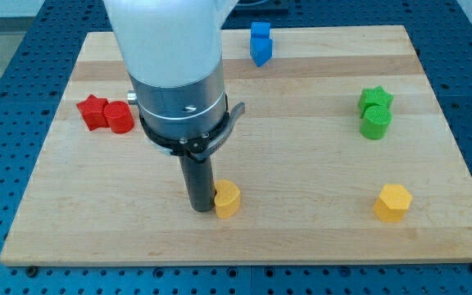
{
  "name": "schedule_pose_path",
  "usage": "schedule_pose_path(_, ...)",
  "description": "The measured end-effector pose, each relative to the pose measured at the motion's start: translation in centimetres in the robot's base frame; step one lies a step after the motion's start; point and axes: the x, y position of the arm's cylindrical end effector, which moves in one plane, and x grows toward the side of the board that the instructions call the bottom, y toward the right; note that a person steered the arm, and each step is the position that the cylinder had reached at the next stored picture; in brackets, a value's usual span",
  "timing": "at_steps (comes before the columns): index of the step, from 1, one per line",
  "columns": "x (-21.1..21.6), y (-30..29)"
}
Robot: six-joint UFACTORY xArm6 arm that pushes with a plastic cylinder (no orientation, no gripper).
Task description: Slide the heart at the top left of the hexagon
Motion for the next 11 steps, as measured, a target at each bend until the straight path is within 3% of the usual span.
schedule_pose_path(3, 0.0, 2.3)
schedule_pose_path(9, -0.2, 17.7)
schedule_pose_path(11, -0.2, 20.3)
